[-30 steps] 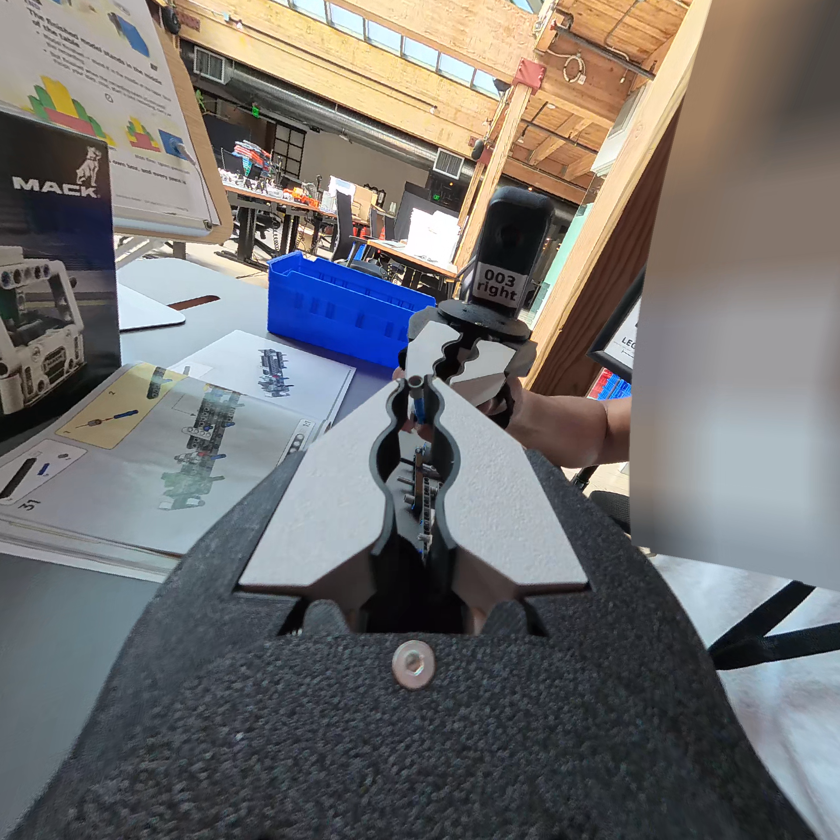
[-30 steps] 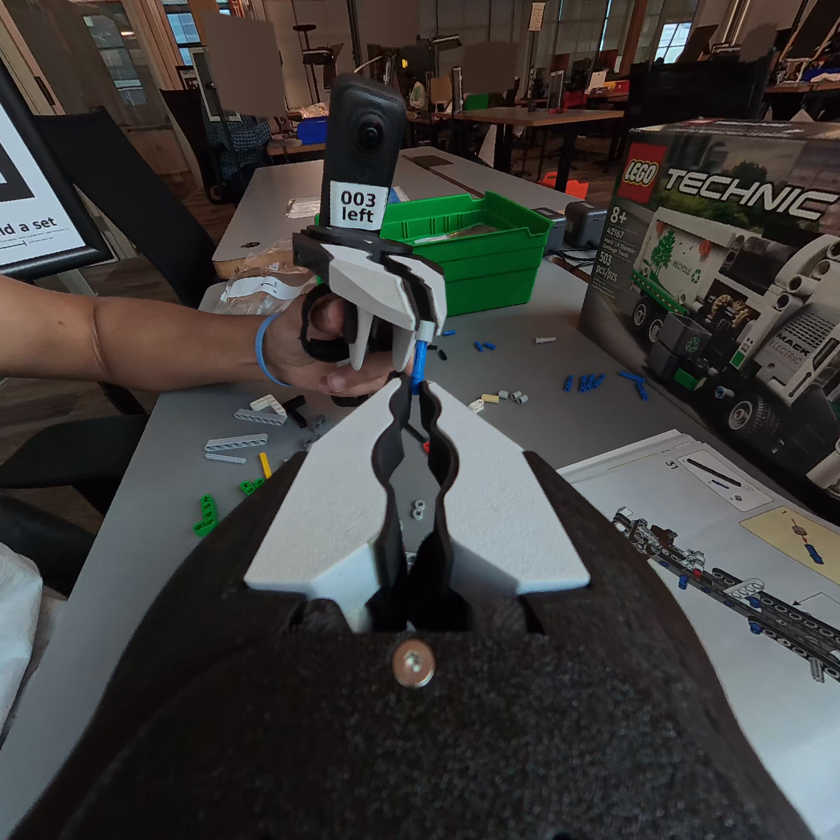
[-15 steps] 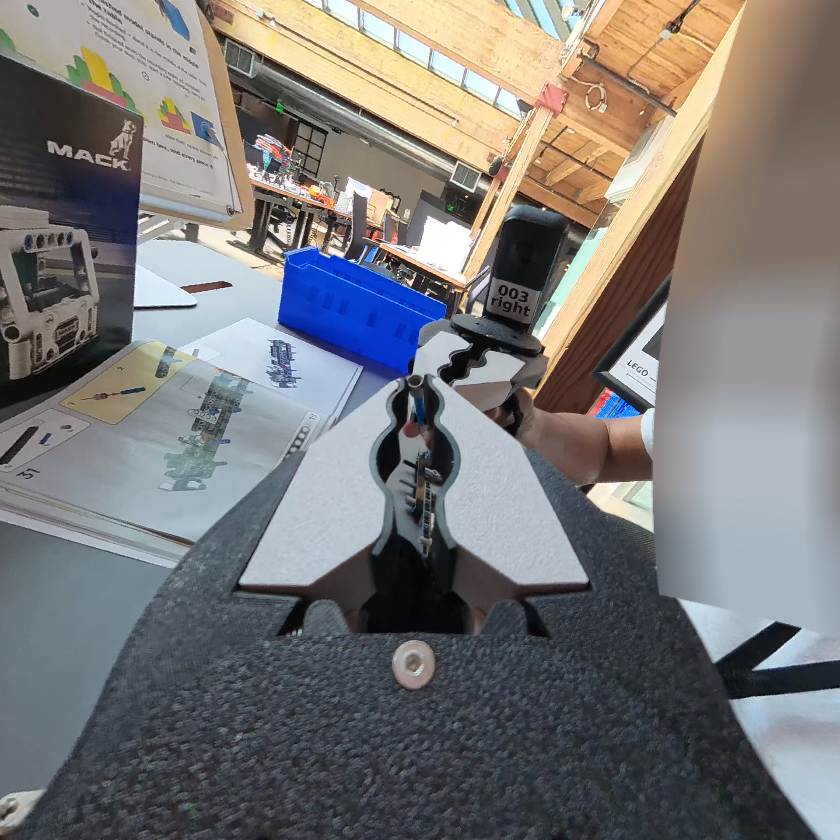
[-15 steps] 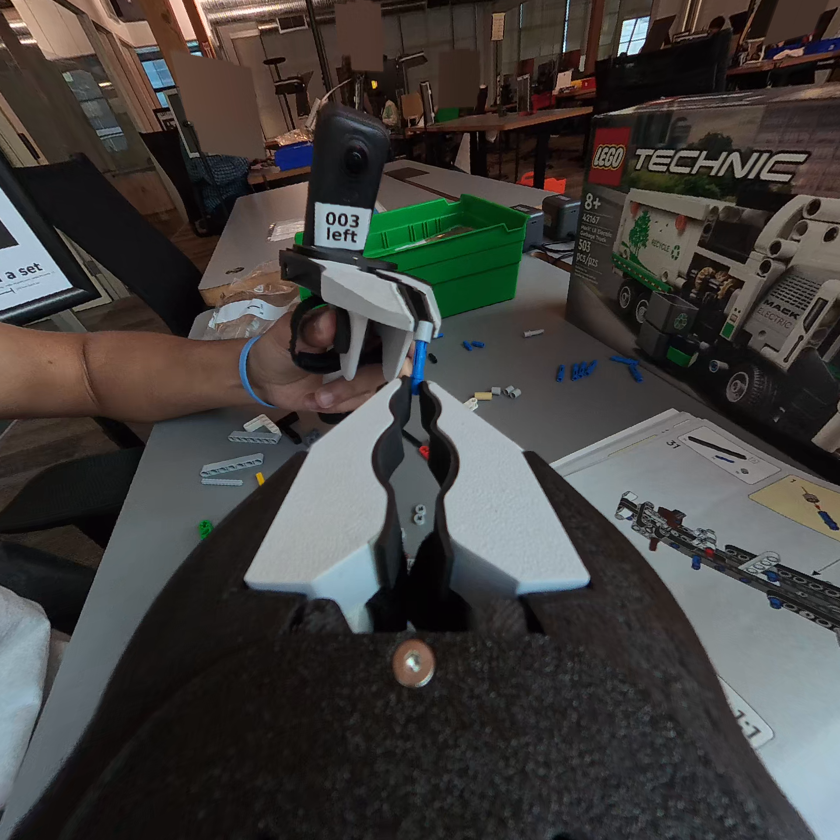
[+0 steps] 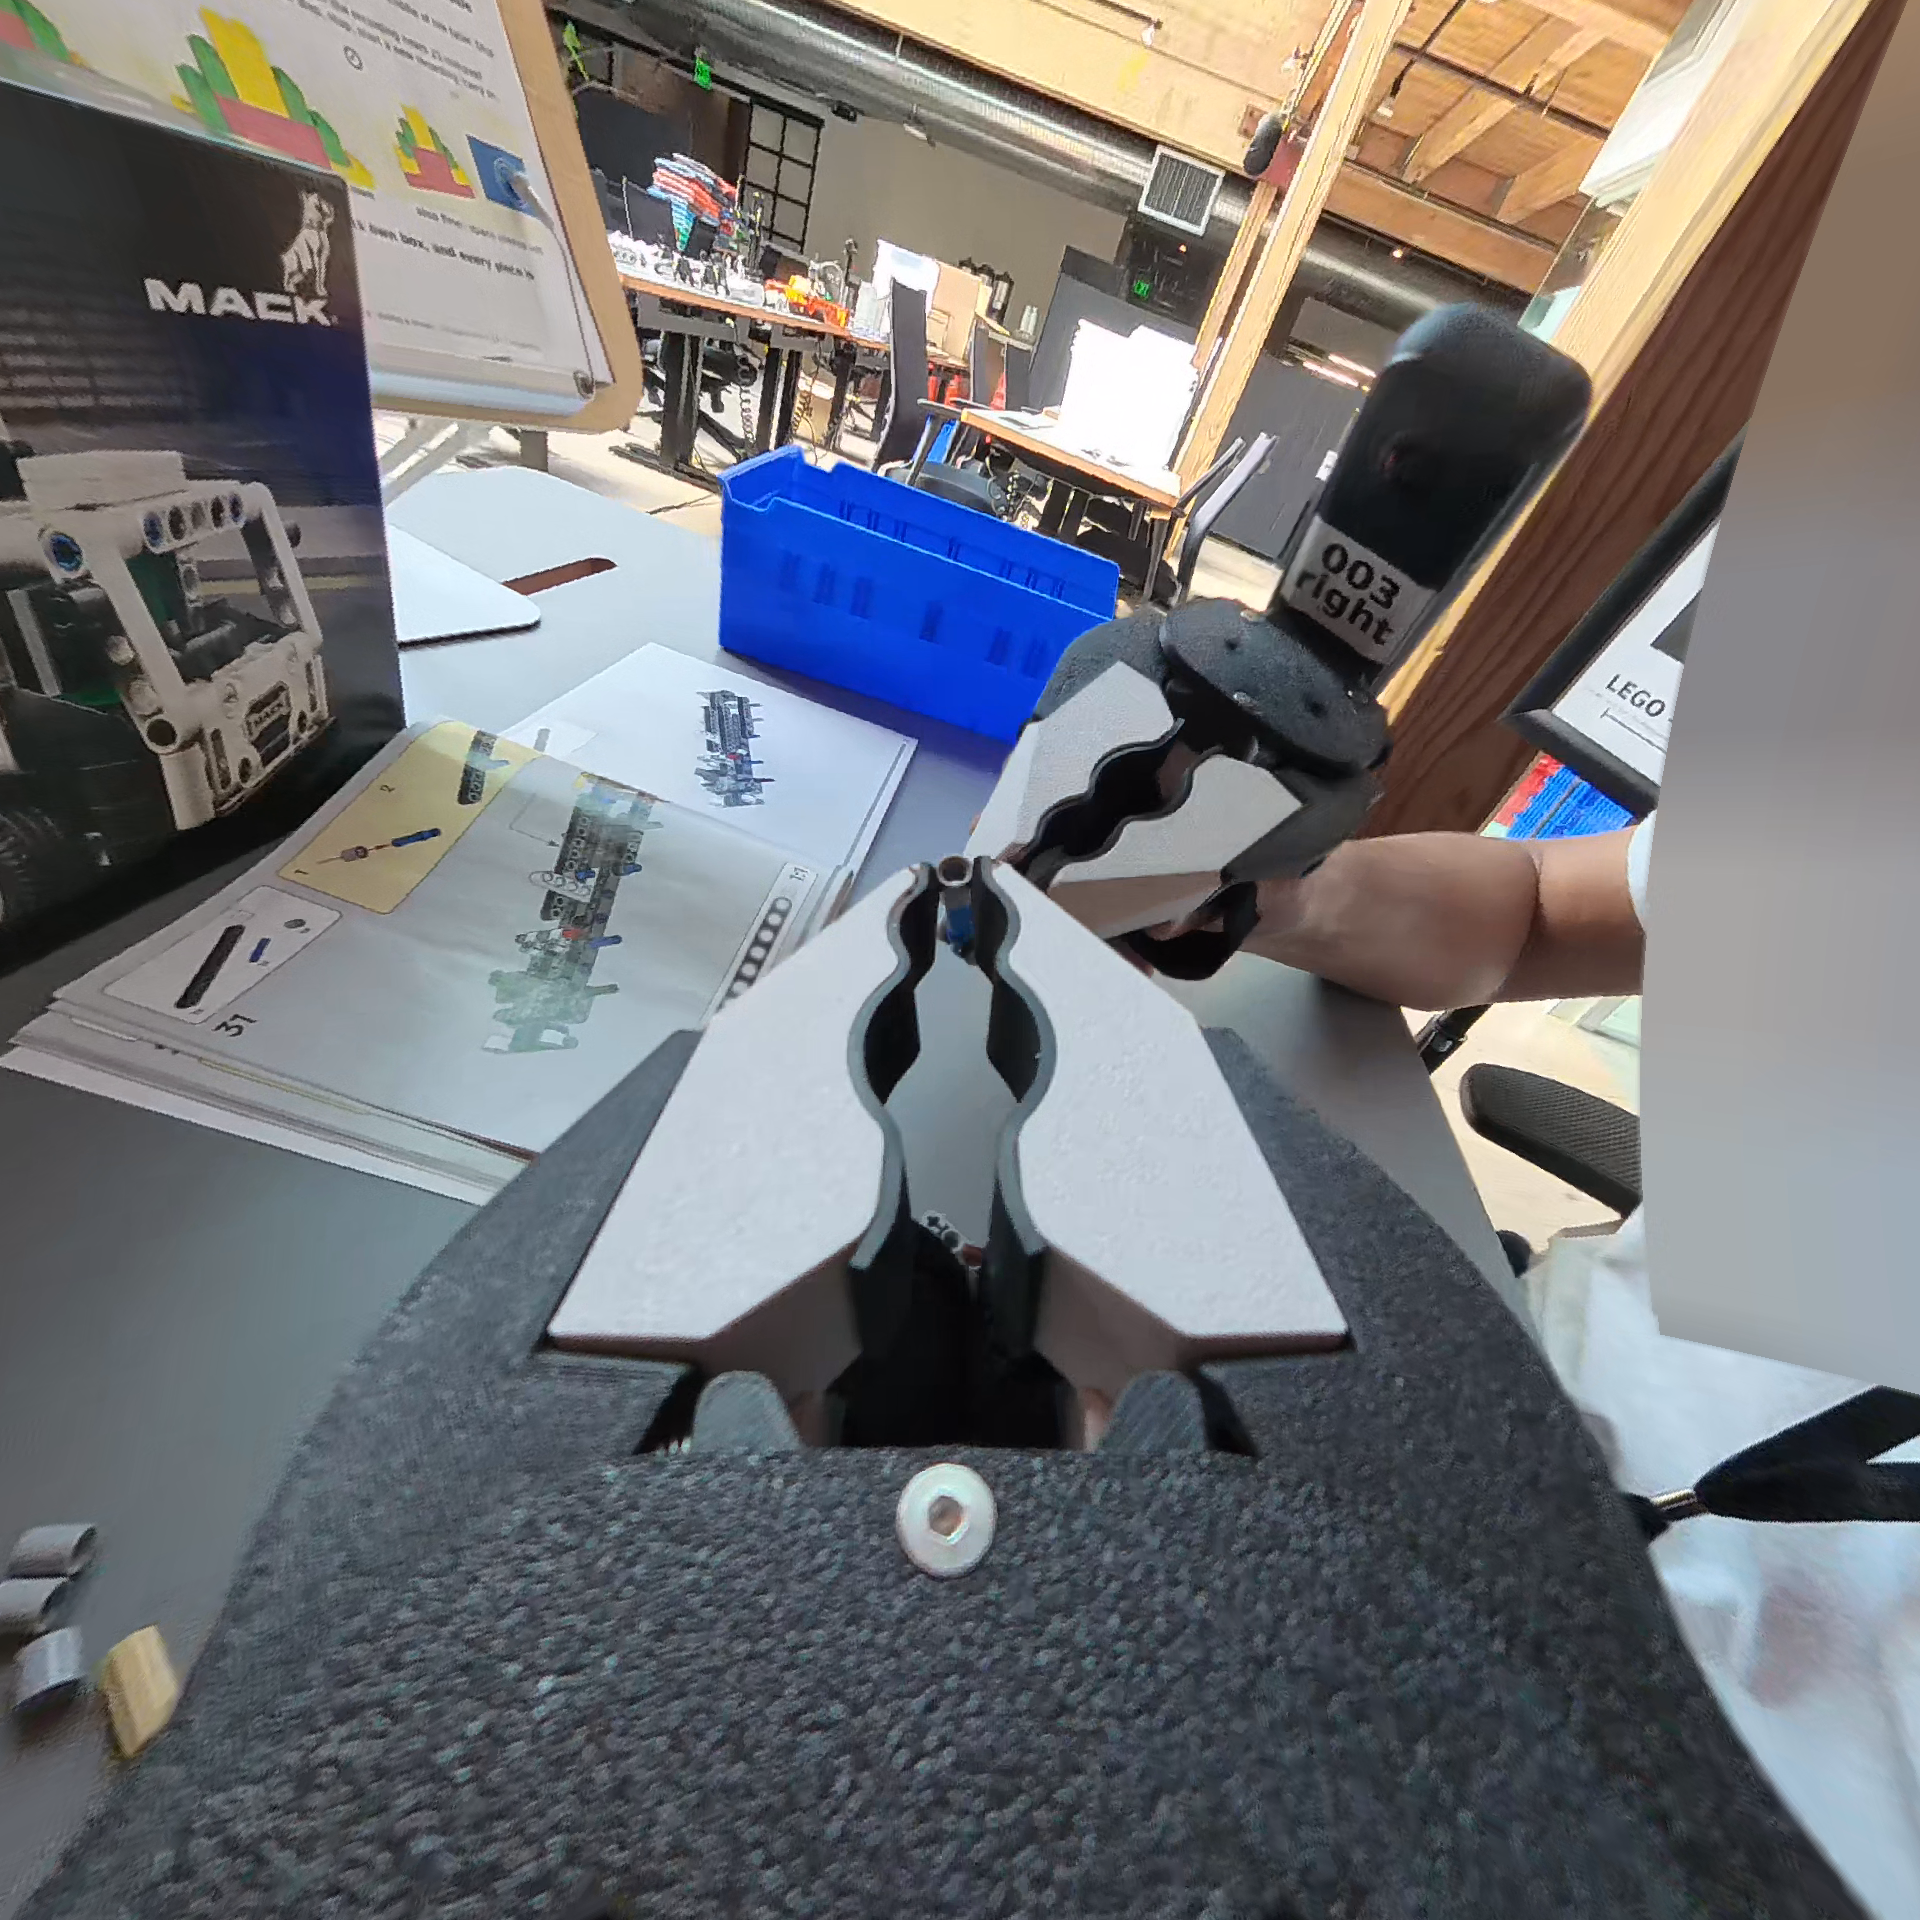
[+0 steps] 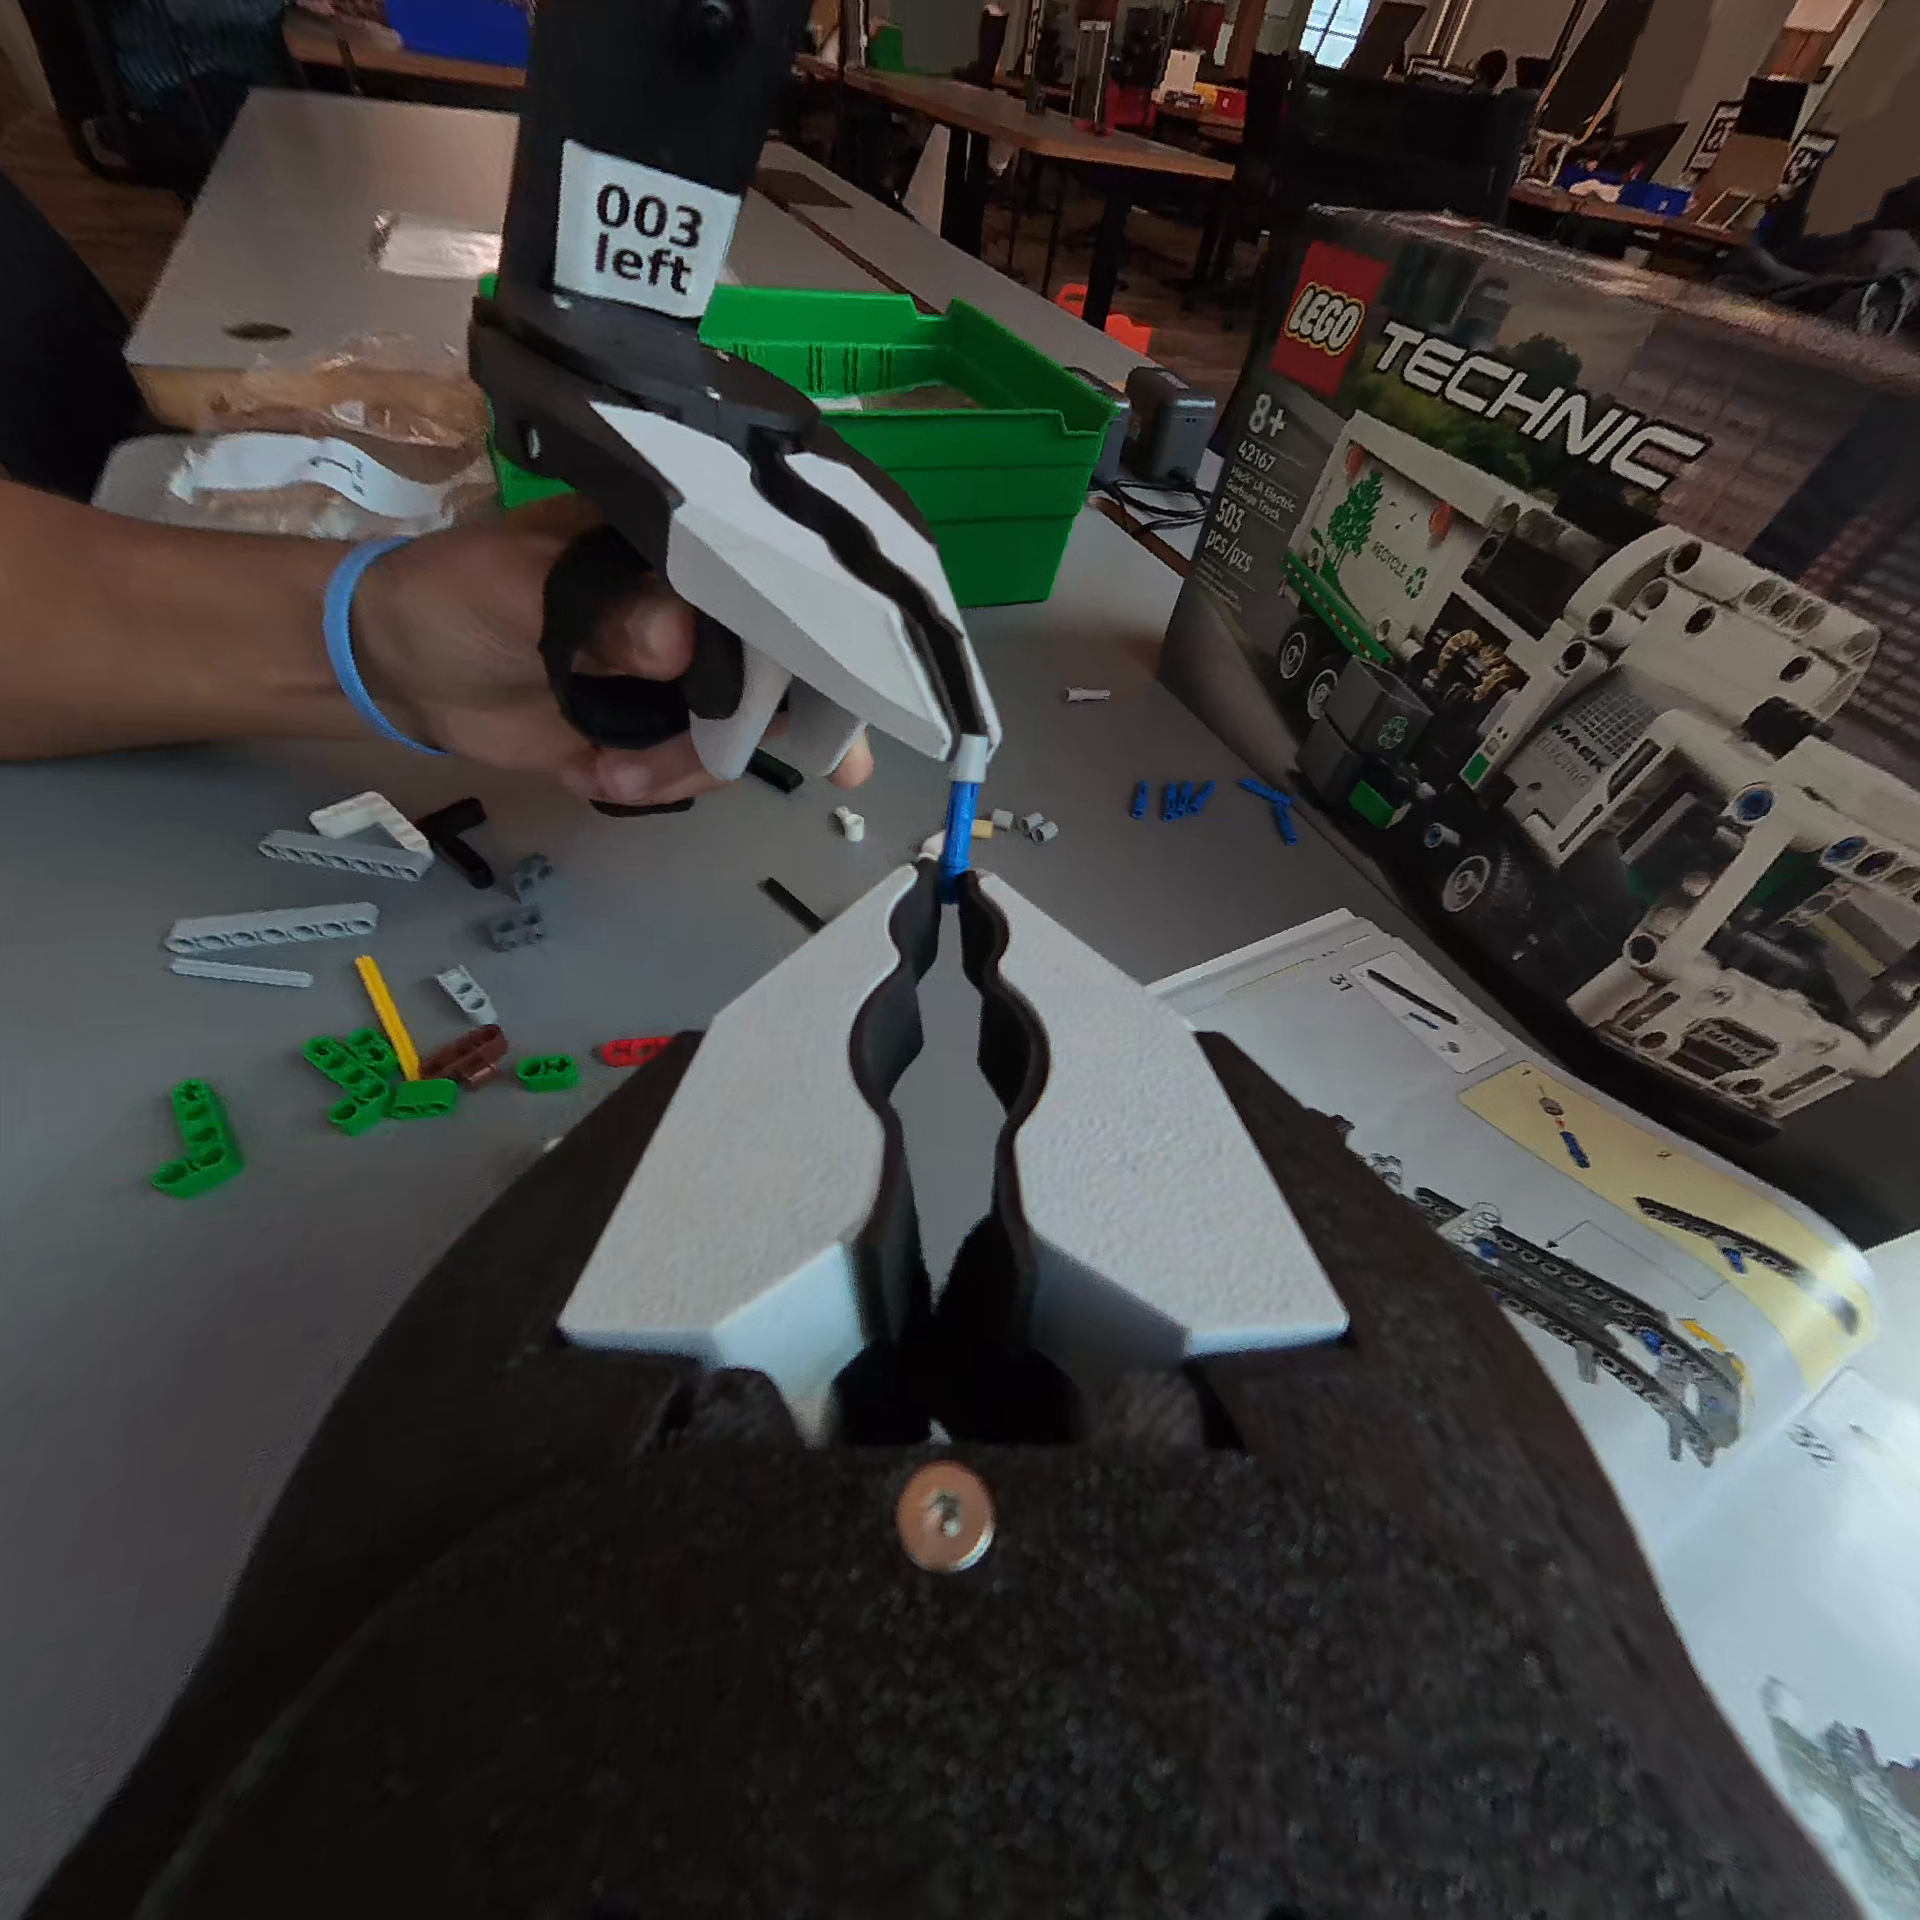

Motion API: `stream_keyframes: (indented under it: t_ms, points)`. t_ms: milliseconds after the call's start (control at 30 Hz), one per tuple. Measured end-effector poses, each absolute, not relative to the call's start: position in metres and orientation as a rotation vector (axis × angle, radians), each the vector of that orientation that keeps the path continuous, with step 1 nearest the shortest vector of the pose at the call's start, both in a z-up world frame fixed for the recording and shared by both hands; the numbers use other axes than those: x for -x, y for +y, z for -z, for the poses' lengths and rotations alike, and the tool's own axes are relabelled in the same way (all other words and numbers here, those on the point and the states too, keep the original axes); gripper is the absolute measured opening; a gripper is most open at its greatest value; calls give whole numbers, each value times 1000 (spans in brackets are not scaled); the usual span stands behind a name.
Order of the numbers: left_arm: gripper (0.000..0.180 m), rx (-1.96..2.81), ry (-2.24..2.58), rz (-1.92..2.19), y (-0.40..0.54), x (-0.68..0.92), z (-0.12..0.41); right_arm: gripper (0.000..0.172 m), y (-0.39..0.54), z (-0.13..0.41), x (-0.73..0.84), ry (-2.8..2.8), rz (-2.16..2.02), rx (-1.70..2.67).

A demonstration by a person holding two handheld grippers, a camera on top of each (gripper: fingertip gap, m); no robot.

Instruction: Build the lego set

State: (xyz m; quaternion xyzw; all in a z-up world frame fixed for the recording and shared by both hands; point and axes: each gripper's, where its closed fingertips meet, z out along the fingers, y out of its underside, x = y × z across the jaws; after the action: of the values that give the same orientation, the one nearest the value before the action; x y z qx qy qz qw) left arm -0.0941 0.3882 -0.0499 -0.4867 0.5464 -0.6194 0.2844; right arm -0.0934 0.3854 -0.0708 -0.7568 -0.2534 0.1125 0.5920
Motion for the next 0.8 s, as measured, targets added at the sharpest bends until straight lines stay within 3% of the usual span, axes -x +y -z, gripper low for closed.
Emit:
stream_keyframes:
  t_ms: [300,800]
  points:
    - [5,1388,1442,1740,391,92,58,2,388,78,90,-634,-136,1769]
    - [5,1277,1421,1642,389,92,48,2,386,70,95,-474,-478,1758]
